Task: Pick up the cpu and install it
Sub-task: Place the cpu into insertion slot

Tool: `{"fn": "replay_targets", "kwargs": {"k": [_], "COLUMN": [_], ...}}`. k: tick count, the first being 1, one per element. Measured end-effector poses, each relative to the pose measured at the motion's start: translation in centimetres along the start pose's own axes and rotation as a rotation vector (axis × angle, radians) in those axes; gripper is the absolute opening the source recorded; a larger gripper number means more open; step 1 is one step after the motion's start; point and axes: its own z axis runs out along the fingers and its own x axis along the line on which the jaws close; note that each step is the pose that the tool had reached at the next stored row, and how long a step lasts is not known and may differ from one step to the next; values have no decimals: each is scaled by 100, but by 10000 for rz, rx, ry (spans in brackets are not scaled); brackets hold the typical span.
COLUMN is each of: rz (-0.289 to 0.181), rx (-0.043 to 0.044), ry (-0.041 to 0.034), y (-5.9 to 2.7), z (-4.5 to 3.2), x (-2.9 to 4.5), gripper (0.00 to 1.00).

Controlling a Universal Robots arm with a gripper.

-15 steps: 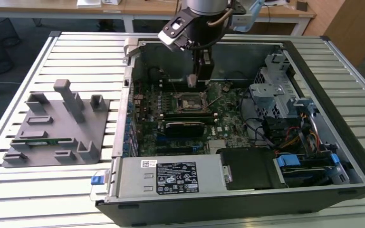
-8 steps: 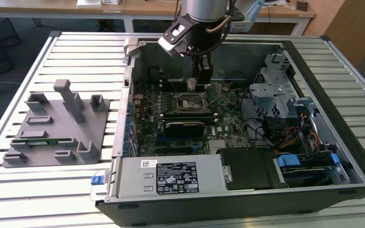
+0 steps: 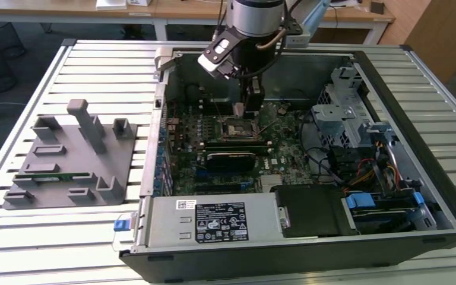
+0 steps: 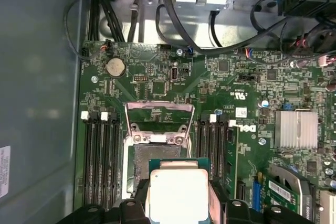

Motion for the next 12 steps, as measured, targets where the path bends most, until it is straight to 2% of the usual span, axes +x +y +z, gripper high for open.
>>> {"fn": "replay_targets", "kwargs": {"k": [6, 12], "rz": [2, 0], "rx": [-1, 0], "ry": [2, 3], "y": [-5, -26], "z": [109, 188], "x": [5, 30], "gripper": [53, 53]}}
